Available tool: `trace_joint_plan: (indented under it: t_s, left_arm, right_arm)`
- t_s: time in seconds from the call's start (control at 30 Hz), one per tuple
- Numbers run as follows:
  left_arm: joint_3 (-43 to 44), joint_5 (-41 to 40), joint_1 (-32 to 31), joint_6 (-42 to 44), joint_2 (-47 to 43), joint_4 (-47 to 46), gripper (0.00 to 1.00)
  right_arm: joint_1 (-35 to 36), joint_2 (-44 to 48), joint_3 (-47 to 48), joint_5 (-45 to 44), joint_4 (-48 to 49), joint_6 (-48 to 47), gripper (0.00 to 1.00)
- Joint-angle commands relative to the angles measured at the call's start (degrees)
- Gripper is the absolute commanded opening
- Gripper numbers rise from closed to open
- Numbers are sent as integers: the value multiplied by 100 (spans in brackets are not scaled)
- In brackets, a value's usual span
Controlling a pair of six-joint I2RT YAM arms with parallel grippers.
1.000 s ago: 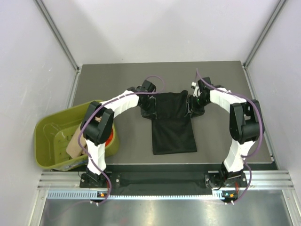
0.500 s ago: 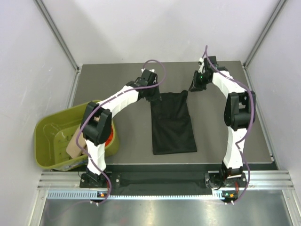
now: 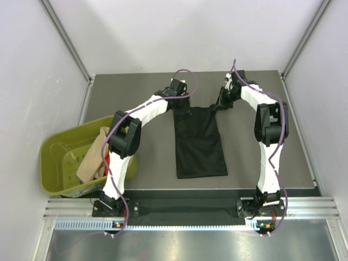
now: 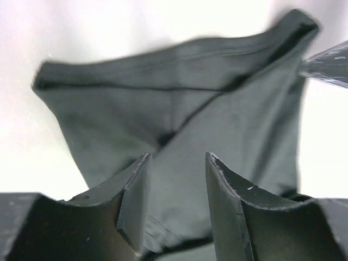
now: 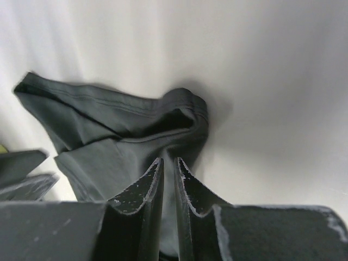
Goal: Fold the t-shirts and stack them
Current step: Fold the tshirt
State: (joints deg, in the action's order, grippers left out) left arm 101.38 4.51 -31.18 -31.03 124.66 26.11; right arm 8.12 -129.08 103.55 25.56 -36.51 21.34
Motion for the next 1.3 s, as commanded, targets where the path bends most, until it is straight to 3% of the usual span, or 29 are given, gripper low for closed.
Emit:
trace_joint_plan:
  t_s: [0.0, 0.93, 1.27]
  left_arm:
    - [478, 120, 121, 676, 329, 429, 48]
    - [550, 243, 138, 431, 489, 202, 42]
    - [637, 138, 147, 299, 366, 570, 43]
  right_arm:
    - [58, -12, 420, 177, 267, 63, 14]
    - [260, -680, 719, 441, 733, 555, 12]
    - [217, -865, 1062, 169, 470, 336, 20]
